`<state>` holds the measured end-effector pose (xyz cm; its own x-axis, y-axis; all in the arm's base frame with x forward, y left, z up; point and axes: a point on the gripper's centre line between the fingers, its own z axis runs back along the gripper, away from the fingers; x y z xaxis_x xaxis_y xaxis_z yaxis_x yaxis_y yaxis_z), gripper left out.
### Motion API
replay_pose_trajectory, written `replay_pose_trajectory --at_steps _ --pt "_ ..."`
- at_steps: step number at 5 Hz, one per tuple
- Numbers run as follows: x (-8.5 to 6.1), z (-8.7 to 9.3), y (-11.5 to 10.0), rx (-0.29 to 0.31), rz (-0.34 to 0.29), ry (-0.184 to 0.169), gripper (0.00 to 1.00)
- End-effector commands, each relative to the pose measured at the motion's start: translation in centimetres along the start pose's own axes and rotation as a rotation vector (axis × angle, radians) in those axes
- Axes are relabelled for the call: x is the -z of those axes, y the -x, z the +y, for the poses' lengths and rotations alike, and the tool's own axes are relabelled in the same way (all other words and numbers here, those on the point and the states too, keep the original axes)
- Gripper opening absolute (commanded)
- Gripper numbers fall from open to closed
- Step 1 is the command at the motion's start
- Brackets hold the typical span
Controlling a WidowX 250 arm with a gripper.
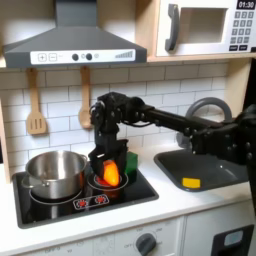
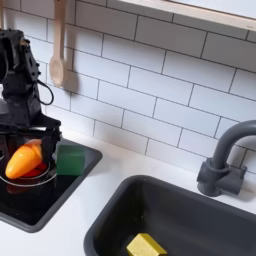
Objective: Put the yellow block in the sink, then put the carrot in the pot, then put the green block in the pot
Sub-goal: 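Put the carrot in the pot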
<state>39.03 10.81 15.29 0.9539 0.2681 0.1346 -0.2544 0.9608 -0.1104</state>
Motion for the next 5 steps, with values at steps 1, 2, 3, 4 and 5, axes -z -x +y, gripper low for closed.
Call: replay_pose_trajectory --at_steps 1,2,3,4,5 --pt "0.5 0.1 0.3 0.014 0.004 -0.003 1.0" --pt "0.9 0.1 0.7 0.019 0.013 -0.003 1.0" --pt "1.8 0.4 0.9 0.016 0.023 -0.006 1.0" --pt "1.2 0.3 0.6 -0.002 0.007 -0.003 0.0" --pt "0.6 -0.1 0.7 0.015 0.004 0.011 0.0"
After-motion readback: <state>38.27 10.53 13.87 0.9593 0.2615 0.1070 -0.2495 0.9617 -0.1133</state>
